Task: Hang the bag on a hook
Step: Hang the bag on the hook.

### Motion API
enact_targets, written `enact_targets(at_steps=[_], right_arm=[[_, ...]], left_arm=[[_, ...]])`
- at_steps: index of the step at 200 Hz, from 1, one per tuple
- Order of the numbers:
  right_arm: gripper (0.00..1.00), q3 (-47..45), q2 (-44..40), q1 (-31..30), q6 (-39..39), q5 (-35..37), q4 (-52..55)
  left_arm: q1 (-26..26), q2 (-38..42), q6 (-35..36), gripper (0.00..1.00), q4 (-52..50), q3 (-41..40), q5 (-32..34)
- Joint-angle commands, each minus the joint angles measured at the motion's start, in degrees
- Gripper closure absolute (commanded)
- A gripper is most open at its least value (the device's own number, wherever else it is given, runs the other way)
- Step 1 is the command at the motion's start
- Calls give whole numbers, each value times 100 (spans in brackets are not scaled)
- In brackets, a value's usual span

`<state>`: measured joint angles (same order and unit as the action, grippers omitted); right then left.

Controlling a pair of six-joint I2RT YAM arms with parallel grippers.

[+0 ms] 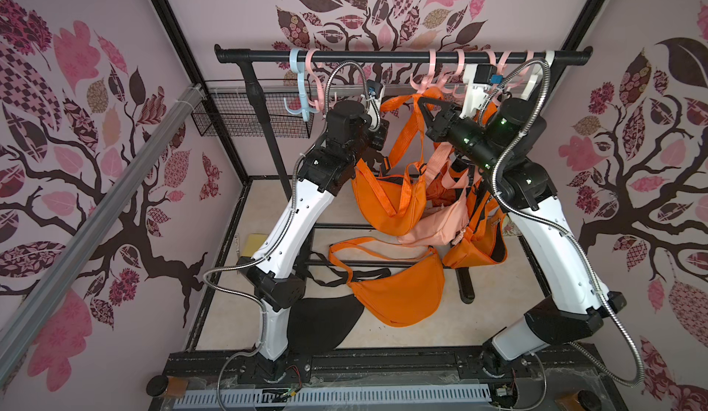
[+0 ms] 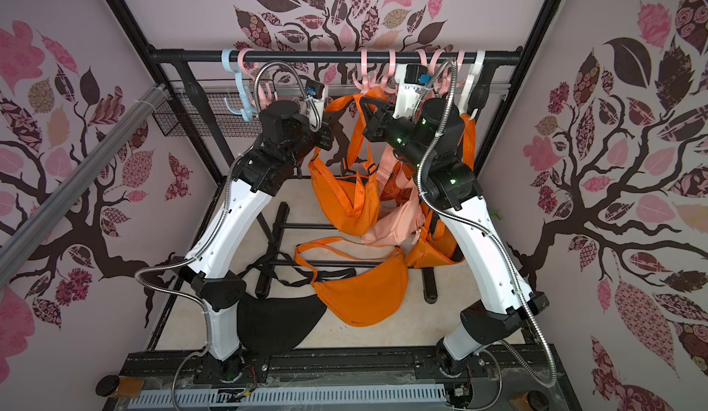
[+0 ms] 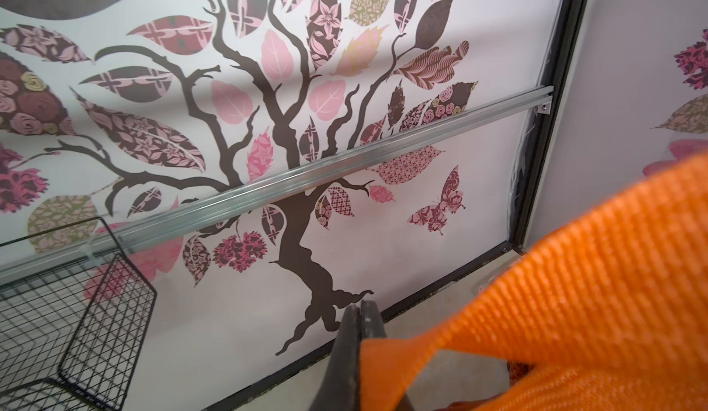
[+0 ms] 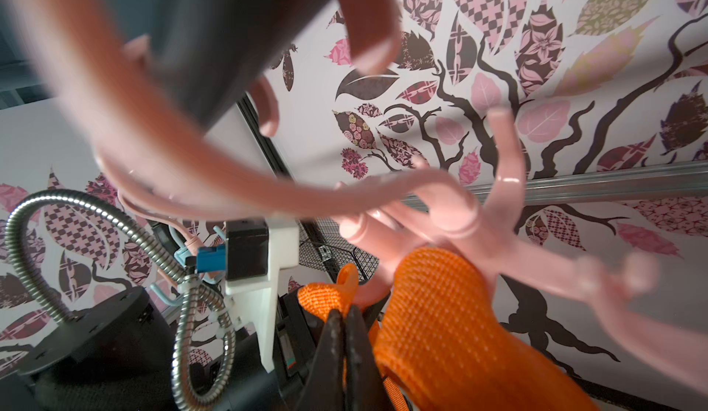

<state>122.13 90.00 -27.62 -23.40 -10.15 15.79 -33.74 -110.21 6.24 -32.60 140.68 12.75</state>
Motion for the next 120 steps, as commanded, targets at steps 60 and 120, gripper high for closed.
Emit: enact_targets(at_steps=[60, 120], right_arm=[[45, -1133, -1136, 33, 78, 202, -476], [52, -1282, -923, 26, 161, -164, -760]], left_arm=[[291, 709, -267, 100, -128, -937, 464], [326, 775, -299, 100, -221, -906, 343]])
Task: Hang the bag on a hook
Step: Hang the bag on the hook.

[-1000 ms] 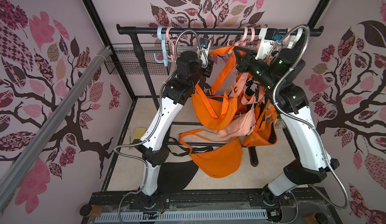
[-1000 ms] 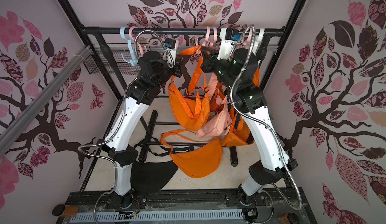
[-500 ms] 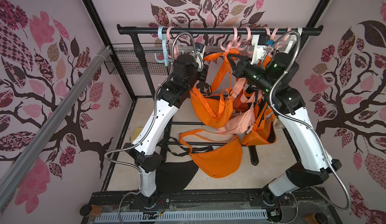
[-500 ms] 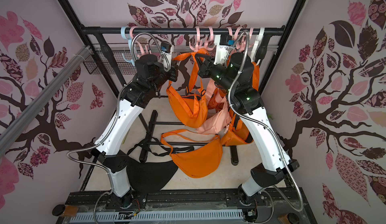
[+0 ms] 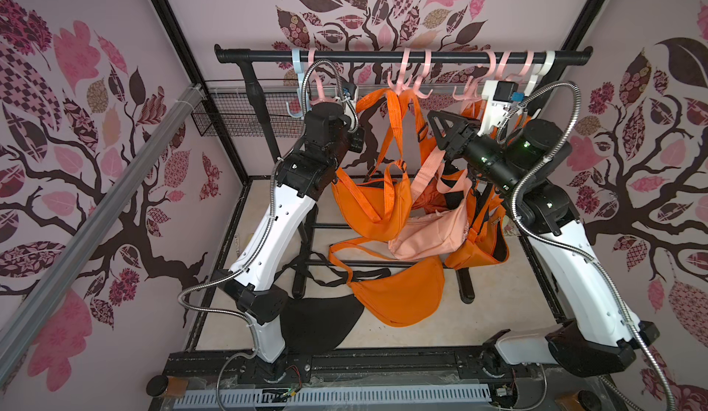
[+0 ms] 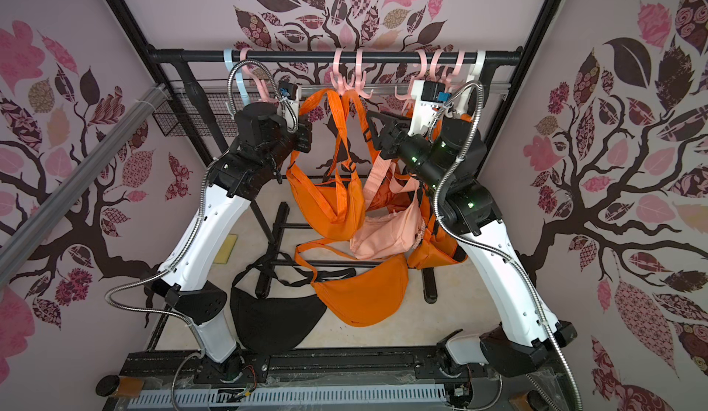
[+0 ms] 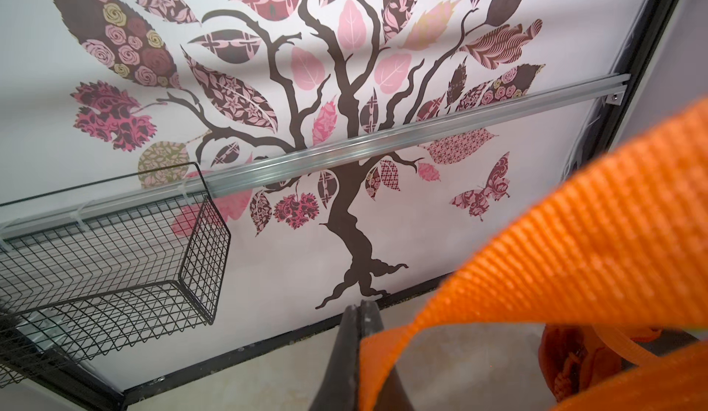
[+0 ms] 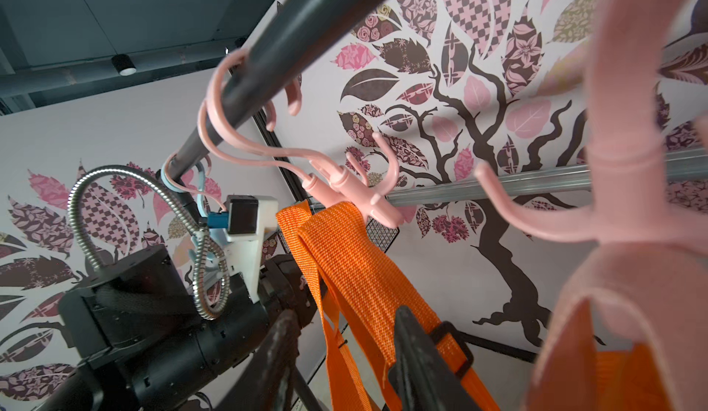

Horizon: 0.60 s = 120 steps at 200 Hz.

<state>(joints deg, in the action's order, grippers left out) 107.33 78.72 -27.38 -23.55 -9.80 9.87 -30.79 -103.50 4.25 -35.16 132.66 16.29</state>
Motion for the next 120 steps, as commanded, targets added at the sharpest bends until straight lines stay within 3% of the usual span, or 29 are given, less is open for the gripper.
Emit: enact_targets(at_steps=[1, 46, 67, 88, 120], right_arm=[[51, 195, 214, 3, 180, -203, -173], [36, -271, 274, -4, 105, -843, -621], [34, -215, 387, -14, 265, -574, -527], [34, -1, 588, -14, 473, -202, -308], [42, 454, 954, -29, 782, 333, -106]], left_arm=[[30, 108, -100, 100, 35, -106, -7], [60, 173, -115, 100, 13, -110, -39], [64, 170, -127, 100, -12, -67, -64], [64, 197, -126, 100, -15, -65, -56], [75, 207, -184, 100, -18, -56, -120]])
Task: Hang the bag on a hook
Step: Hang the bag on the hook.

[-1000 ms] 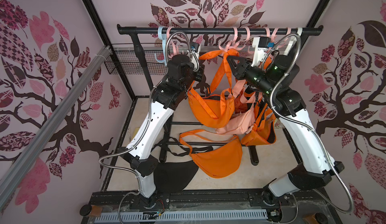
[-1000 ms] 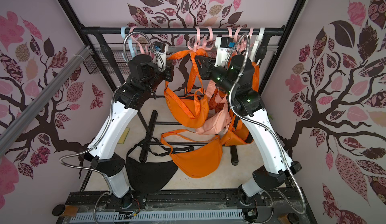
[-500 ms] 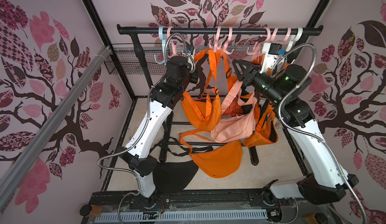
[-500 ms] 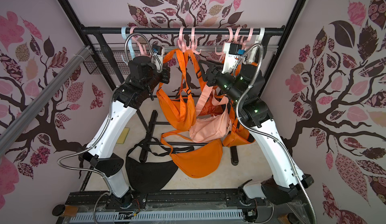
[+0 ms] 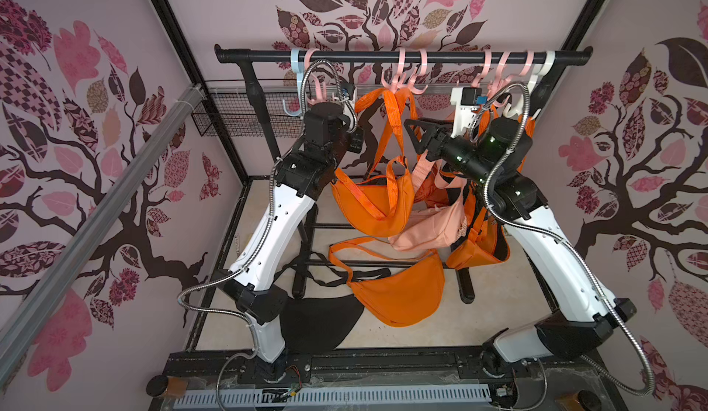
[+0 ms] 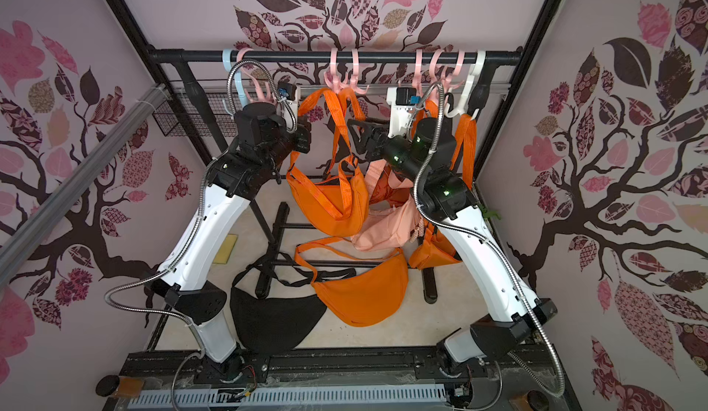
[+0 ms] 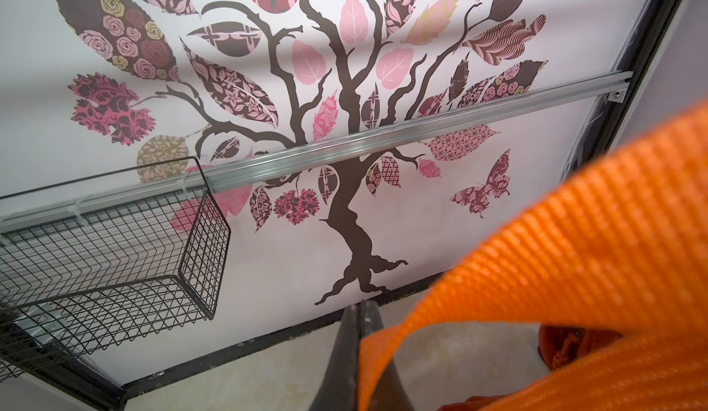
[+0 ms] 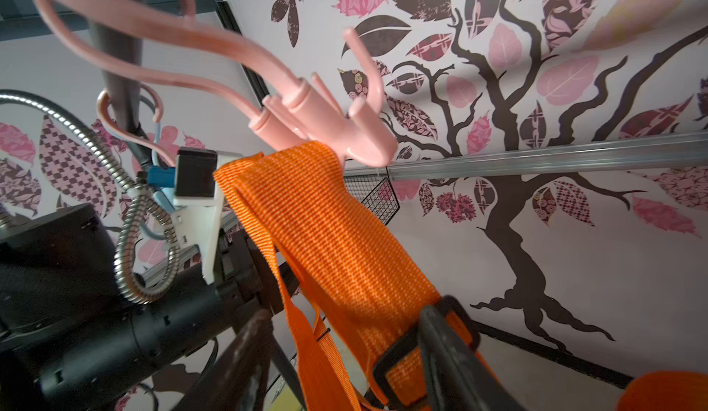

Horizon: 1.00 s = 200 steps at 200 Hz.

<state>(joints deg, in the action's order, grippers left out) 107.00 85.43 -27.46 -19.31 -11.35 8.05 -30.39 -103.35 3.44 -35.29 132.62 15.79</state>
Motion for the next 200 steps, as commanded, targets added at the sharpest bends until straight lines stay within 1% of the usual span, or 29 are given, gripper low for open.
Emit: enact_targets(at_steps=[1, 21, 29, 42, 49, 71, 80, 92, 109, 124, 142, 167, 200], right_arm=[[42, 496, 295, -21, 363, 495, 88], [44, 934, 529, -91, 425, 562, 253], [44, 1019, 555, -212, 607, 812, 280], [41, 1050, 550, -408, 960, 1168, 213], [43, 1077, 582, -478, 1074, 1223, 188], [74, 1362, 784, -525, 1194, 1383, 441], [83, 1347, 788, -529, 1243, 1539, 479], [93, 1186, 675, -529, 1336, 1757, 446], [100, 742, 379, -523, 1412, 2107, 237], [100, 398, 159, -515, 1456, 2237, 89], [100, 362, 106, -516, 1508, 2267, 165], [100, 281, 9, -507, 1519, 2442, 216], [100, 312, -86, -373, 1456, 2425, 349]], left_arm=[[35, 188, -110, 100, -9, -47, -73], [34, 170, -141, 100, -33, 24, -128], [34, 157, -148, 100, -43, 51, -137], [38, 149, -151, 100, -64, 80, -138], [40, 142, -159, 100, -75, 102, -146], [40, 114, -157, 100, -83, 129, -113], [34, 107, -130, 100, -94, 141, -69], [55, 145, -99, 100, -84, 113, 14], [196, 248, -179, 100, -45, 30, 15], [425, 289, -399, 100, -104, 27, -137], [623, 315, -598, 100, -169, 40, -256], [679, 335, -631, 100, -234, 37, -209], [734, 388, -645, 100, -257, 10, -229]])
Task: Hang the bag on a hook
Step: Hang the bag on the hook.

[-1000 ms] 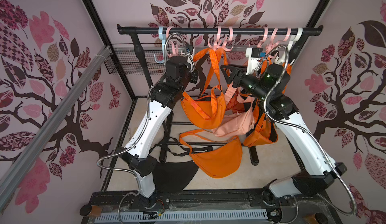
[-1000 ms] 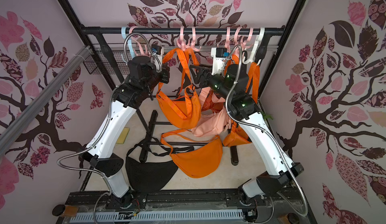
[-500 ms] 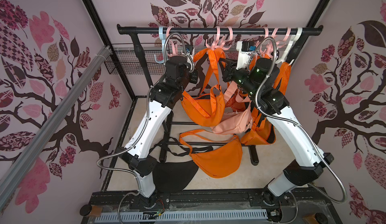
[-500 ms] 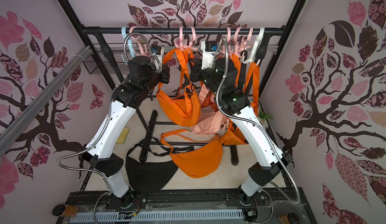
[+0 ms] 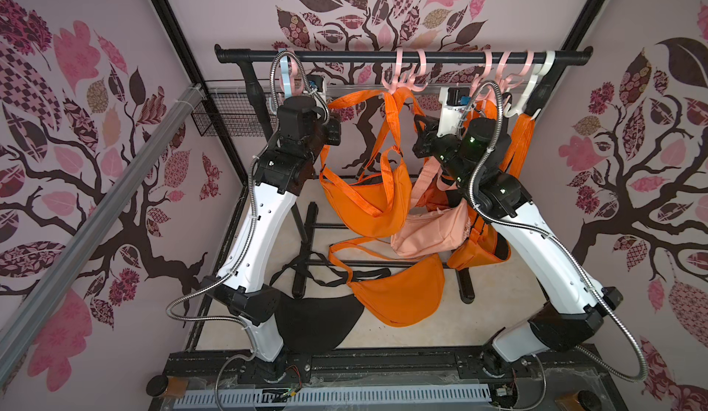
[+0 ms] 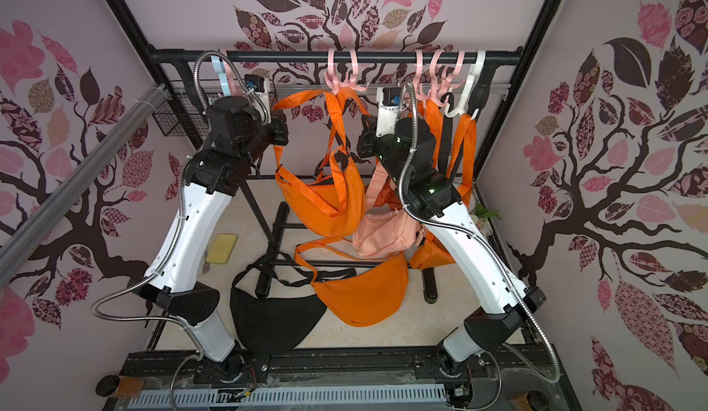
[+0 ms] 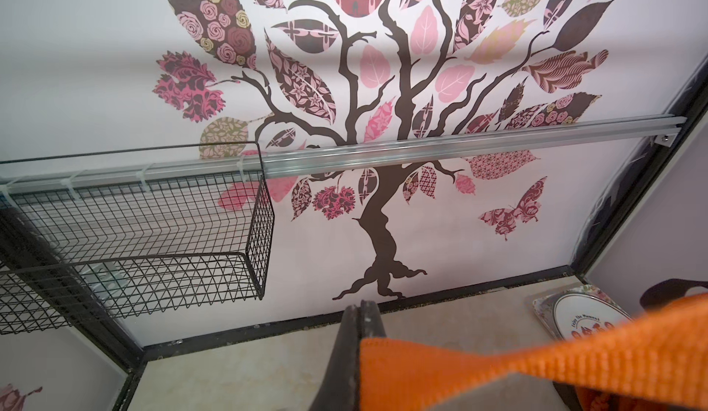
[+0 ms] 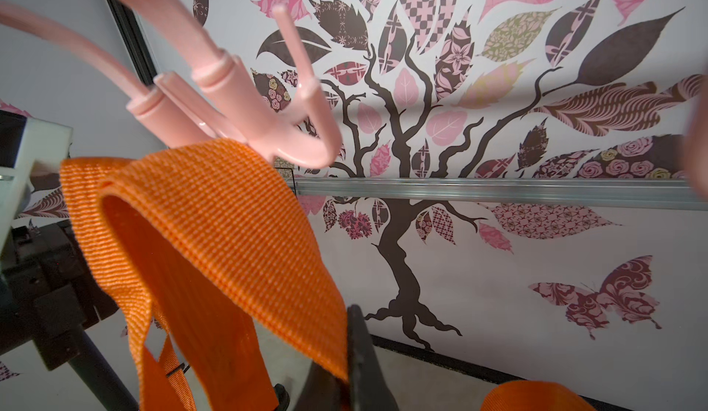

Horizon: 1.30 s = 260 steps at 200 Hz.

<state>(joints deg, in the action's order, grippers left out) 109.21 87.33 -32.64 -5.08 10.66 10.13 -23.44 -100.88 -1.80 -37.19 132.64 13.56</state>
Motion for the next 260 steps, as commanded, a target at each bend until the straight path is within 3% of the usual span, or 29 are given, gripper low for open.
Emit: enact_targets(at_steps=[1, 18, 51, 76, 98, 156, 172, 192, 213, 260], right_arm=[[100, 96, -277, 158, 25, 221, 153], [100, 71, -356, 439, -365, -68, 194], [99, 369, -177, 498, -762, -1136, 394], [89, 216, -280, 497, -880, -1307, 284], [86, 138, -364, 497, -961, -1403, 237], [53, -358, -897, 494, -984, -1045, 32], [43, -398, -1012, 494, -1032, -1030, 28], [31, -514, -1212, 489, -1102, -987, -69], [26, -481, -1348, 492, -1127, -1060, -76], [22, -337, -1456, 495, -1286, -1464, -228]], left_arm=[[40, 144, -124, 100, -68, 8, -9], [59, 182, -182, 100, -54, -14, -63], [13, 26, -565, 100, -70, 93, -1052], [-221, -205, -491, 100, -278, 281, -1353], [-508, -291, -378, 100, -280, 296, -1390], [-782, -529, -425, 94, -468, 640, -1441], [-790, -516, -444, 84, -535, 628, -1462], [-791, -350, -470, 63, -538, 418, -1423], [-795, 20, -518, 38, -294, -115, -1420], [-855, 465, -701, 2, -147, -585, -1873]])
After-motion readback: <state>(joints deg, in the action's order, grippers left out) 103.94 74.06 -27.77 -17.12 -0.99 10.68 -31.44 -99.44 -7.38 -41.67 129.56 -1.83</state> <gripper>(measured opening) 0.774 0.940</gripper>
